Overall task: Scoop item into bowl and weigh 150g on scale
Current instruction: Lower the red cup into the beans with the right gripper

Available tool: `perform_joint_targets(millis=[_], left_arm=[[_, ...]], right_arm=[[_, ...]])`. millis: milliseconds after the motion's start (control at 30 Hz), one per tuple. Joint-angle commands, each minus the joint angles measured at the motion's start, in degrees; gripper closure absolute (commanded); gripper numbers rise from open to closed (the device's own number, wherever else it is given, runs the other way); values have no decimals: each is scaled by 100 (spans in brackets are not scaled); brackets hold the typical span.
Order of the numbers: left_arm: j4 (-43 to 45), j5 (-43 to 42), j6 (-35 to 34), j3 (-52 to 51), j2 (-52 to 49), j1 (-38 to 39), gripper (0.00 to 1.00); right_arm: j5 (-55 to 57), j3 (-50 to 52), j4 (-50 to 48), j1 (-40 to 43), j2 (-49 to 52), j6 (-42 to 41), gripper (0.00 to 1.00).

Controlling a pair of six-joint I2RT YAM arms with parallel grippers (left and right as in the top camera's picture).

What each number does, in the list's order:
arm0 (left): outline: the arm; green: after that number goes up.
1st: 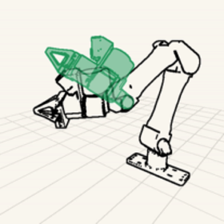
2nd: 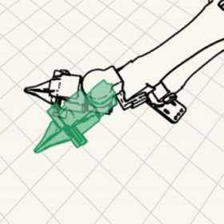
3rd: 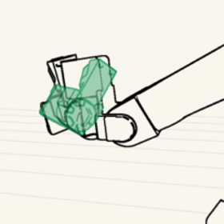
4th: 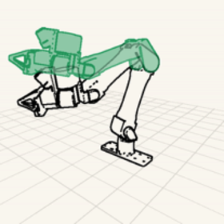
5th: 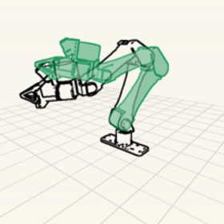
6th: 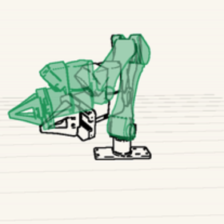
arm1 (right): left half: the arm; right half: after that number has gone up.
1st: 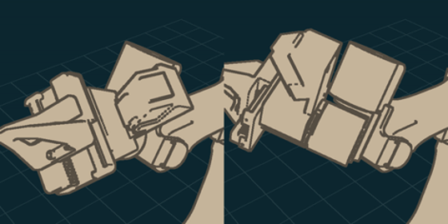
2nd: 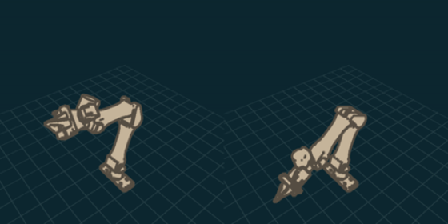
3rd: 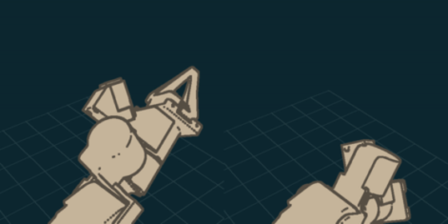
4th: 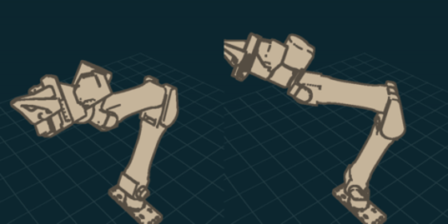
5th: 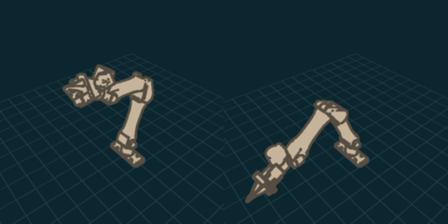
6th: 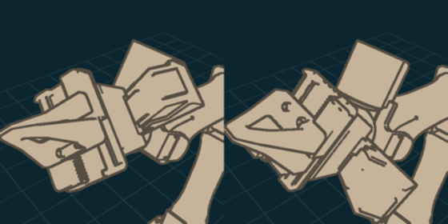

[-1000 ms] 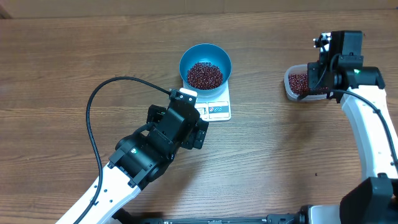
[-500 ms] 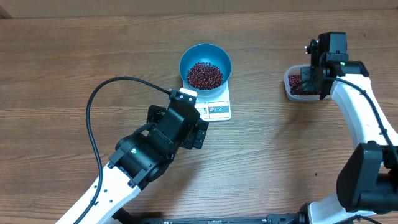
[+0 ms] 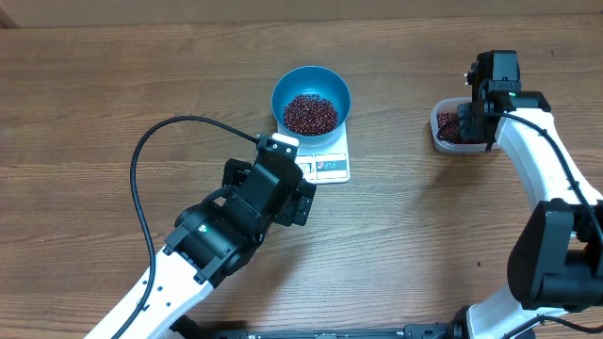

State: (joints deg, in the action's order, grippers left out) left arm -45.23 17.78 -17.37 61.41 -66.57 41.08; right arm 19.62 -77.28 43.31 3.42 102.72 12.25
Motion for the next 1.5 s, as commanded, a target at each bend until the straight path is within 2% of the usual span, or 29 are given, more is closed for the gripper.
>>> perform_joint_targets(millis=[0,267,500,1000,1133,1233,1467], left_arm=[[2,20,48,-24,-20,-57,1],[4,20,48,-24,-20,-57,0],[4,20,46,-24,-20,-57,1],[4,20,48,-24,-20,-57,1],[4,20,48,-24,-20,-57,1],[4,20,48,-24,-20,-57,1],[4,22,48,-24,-20,-57,1]], right_arm=[[83,7,0,20,22,-2,96],[-192,7,98,20,28,-2,96],[-940,7,96,20,28,2,96],[-962,7,352,20,28,173,96],[-1561,7,356,20,28,243,96],[-2247,7,361,20,28,643,96],[-2618,7,422,20,28,761,96]])
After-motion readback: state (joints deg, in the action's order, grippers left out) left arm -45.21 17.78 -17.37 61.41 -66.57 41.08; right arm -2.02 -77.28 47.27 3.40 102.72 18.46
